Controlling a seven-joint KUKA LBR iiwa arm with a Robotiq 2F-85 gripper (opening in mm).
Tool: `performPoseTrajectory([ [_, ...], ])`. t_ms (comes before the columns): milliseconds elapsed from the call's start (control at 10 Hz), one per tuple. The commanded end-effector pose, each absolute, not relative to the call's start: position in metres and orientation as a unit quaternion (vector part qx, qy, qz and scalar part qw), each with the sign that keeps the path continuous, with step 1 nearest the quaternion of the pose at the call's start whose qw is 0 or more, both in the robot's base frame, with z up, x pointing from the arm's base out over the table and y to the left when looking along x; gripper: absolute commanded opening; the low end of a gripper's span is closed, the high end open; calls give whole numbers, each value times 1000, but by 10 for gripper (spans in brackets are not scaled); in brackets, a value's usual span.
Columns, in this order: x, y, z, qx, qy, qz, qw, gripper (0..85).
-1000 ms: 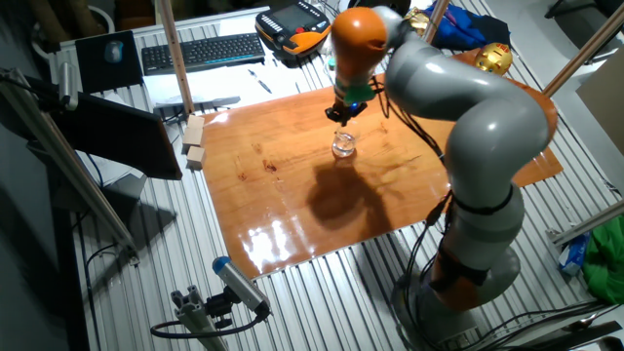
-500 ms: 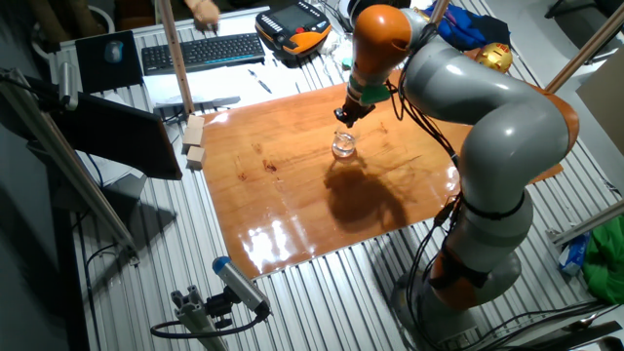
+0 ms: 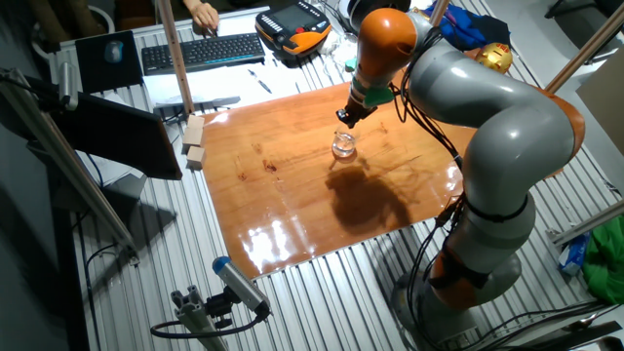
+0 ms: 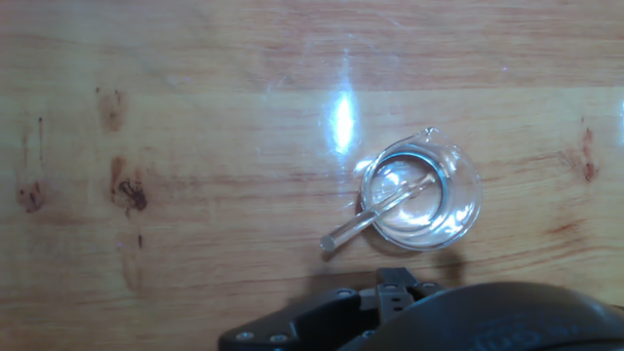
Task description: Stir the beaker with a glass rod
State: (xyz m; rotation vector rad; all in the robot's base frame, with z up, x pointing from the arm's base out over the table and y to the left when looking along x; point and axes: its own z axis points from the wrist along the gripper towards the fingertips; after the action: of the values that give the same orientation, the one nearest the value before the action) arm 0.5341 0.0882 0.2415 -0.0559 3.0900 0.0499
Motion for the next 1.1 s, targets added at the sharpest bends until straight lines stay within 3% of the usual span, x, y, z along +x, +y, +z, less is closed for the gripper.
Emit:
performPoseTrajectory([
  [0,535,89,241,-17,999,18,26,0],
  [1000,535,88,241,-21,1000,7,19,0],
])
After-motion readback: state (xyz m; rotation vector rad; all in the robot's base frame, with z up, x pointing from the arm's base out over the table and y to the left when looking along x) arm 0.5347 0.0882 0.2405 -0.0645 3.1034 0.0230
